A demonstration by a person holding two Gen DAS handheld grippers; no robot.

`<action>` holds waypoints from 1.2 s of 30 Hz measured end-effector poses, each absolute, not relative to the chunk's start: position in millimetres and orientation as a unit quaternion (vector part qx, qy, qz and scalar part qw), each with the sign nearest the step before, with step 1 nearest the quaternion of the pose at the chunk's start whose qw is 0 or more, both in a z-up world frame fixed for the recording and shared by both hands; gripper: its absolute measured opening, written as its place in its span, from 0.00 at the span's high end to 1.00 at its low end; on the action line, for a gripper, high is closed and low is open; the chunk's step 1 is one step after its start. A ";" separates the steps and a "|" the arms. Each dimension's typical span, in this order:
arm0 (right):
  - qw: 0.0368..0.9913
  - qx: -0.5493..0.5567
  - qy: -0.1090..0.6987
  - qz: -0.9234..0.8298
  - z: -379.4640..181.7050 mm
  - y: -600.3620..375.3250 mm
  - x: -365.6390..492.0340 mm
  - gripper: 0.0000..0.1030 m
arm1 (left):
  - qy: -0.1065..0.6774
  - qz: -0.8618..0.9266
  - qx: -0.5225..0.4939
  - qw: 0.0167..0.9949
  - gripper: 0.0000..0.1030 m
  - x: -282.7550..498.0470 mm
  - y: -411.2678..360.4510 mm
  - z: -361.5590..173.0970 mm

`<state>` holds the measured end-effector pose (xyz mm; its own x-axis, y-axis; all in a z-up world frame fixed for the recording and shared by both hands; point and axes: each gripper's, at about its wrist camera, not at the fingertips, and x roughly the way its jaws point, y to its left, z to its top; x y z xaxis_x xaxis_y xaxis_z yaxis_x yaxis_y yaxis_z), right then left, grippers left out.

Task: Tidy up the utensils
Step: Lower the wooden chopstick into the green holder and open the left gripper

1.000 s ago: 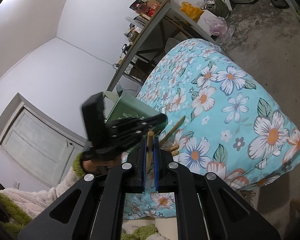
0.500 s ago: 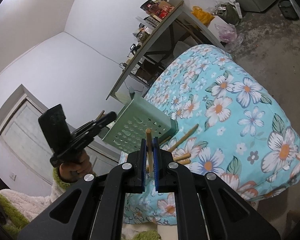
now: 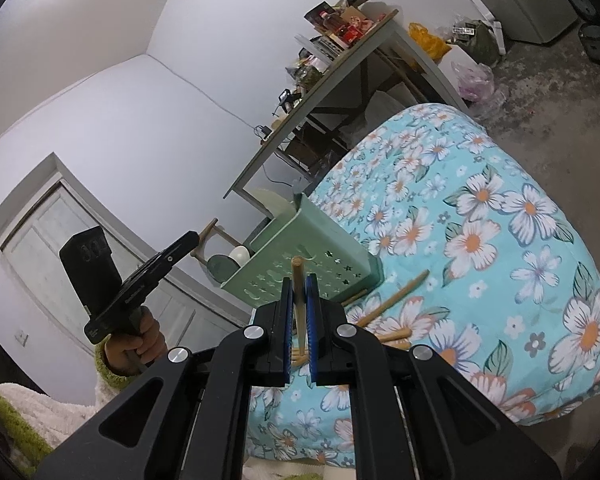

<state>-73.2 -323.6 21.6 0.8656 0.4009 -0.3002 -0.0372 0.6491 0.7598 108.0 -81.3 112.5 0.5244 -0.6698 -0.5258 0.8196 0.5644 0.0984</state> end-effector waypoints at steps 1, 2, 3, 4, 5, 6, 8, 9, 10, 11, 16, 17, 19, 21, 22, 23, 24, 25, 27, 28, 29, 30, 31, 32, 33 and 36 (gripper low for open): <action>0.880 0.399 0.226 0.125 22.9 -322.4 -73.1 0.94 | 0.219 -0.434 0.167 0.858 1.00 107.5 -78.2 114.7; 0.881 0.397 0.225 0.125 25.0 -321.6 -71.9 0.94 | 0.216 -0.432 0.164 0.860 1.00 106.8 -75.3 116.7; 0.881 0.396 0.224 0.126 26.3 -320.3 -71.9 0.94 | 0.212 -0.430 0.161 0.862 1.00 105.2 -71.5 119.3; 0.883 0.394 0.222 0.126 28.4 -319.4 -71.3 0.94 | 0.209 -0.429 0.157 0.865 1.00 103.9 -67.5 122.3; 0.883 0.393 0.221 0.127 30.1 -318.7 -71.1 0.94 | 0.205 -0.428 0.152 0.867 1.00 103.2 -63.3 126.2; 0.885 0.390 0.219 0.128 33.1 -317.7 -69.3 0.94 | 0.201 -0.428 0.146 0.869 1.00 102.2 -59.6 129.9; 0.888 0.385 0.216 0.130 39.1 -316.1 -67.5 0.94 | 0.193 -0.426 0.136 0.873 1.00 101.0 -54.3 138.3; 0.889 0.383 0.215 0.131 40.9 -315.5 -66.8 0.94 | 0.189 -0.427 0.132 0.874 1.00 100.2 -53.2 141.5; 0.890 0.379 0.213 0.133 43.7 -314.7 -65.7 0.94 | 0.185 -0.426 0.125 0.877 1.00 99.6 -50.4 146.4; 0.892 0.377 0.212 0.135 46.3 -314.0 -64.8 0.94 | 0.181 -0.426 0.120 0.878 1.00 99.0 -48.4 150.0; 0.894 0.369 0.211 0.140 52.2 -310.4 -57.9 0.94 | 0.151 -0.429 0.078 0.887 1.00 99.7 -37.1 177.5; 0.895 0.367 0.213 0.140 53.1 -309.1 -56.3 0.94 | 0.146 -0.430 0.071 0.888 1.00 100.2 -35.3 180.8; 0.895 0.366 0.214 0.141 53.6 -307.8 -54.5 0.94 | 0.135 -0.432 0.048 0.890 1.00 103.8 -31.2 191.6; 0.895 0.364 0.215 0.140 54.7 -305.9 -53.2 0.94 | 0.125 -0.434 0.024 0.892 1.00 107.8 -26.5 199.5; 0.895 0.364 0.215 0.140 55.1 -305.1 -52.5 0.94 | 0.122 -0.437 0.009 0.891 1.00 110.7 -24.9 203.2; 0.896 0.363 0.216 0.140 55.6 -303.9 -51.5 0.94 | 0.120 -0.441 -0.007 0.889 1.00 114.8 -23.0 205.8; 0.896 0.362 0.217 0.140 55.9 -302.7 -50.8 0.94 | 0.120 -0.447 -0.031 0.886 1.00 121.0 -20.7 208.7; 0.895 0.362 0.218 0.140 56.2 -301.7 -49.6 0.94 | 0.121 -0.455 -0.053 0.881 1.00 126.4 -19.0 210.4; 0.895 0.361 0.220 0.140 56.7 -300.2 -47.8 0.94 | 0.123 -0.468 -0.097 0.870 1.00 138.7 -16.3 210.7; 0.896 0.360 0.221 0.140 57.1 -299.4 -46.9 0.94 | 0.126 -0.474 -0.115 0.864 1.00 144.2 -15.7 209.1; 0.895 0.360 0.222 0.140 57.3 -298.9 -46.2 0.94 | 0.132 -0.482 -0.137 0.855 1.00 151.0 -15.6 206.3; 0.895 0.360 0.222 0.140 57.2 -298.8 -45.7 0.94 | 0.136 -0.489 -0.152 0.848 1.00 155.5 -15.3 202.6; 0.895 0.360 0.223 0.140 57.1 -298.8 -45.3 0.94 | 0.141 -0.496 -0.167 0.840 1.00 160.5 -15.6 198.5; 0.895 0.360 0.224 0.140 56.9 -298.8 -44.7 0.94 | 0.147 -0.500 -0.180 0.834 1.00 165.4 -15.2 194.6; 0.895 0.360 0.224 0.140 56.2 -299.1 -43.6 0.94 | 0.154 -0.505 -0.194 0.827 1.00 171.0 -15.8 190.0; 0.893 0.362 0.227 0.138 54.0 -299.7 -42.7 0.94 | 0.182 -0.512 -0.225 0.809 1.00 187.1 -15.1 175.0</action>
